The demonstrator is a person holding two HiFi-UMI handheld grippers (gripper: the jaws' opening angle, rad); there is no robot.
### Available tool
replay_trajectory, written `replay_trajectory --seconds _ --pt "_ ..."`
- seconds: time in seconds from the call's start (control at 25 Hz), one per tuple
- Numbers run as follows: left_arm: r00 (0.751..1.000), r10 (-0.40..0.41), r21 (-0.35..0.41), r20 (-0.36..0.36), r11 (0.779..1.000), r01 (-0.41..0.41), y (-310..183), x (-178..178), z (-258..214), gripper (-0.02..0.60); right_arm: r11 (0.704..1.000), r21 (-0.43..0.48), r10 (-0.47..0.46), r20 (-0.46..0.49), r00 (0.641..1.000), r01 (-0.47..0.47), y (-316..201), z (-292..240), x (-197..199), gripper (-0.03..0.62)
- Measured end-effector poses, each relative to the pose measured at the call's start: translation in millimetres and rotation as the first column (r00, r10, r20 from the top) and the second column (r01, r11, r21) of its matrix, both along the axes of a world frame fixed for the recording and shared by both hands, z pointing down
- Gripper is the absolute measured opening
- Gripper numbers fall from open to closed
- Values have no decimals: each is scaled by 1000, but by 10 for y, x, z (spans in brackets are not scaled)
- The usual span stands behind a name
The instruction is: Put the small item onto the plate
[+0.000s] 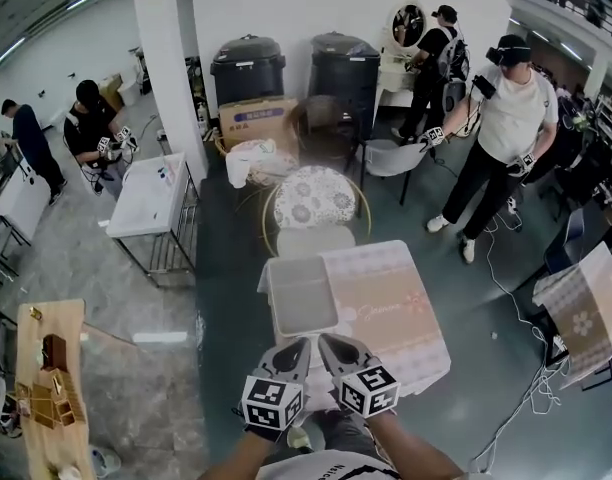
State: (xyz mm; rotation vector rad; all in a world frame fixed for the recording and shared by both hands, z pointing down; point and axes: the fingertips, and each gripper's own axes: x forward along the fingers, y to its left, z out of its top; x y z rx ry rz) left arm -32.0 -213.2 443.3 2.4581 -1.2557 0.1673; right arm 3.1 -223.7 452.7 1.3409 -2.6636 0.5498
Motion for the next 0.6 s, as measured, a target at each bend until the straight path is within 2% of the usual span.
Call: replay_trajectory --seconds 0.28,0.6 --pt "1000 1 39 -9 999 0 135 -147 -132 6 999 48 15 -11 1000 -14 118 -187 -101 14" --pt "1000 8 71 -9 997 -8 180 -113 -268 6 997 79 18 -25 1000 -16 176 -315 -88 14"
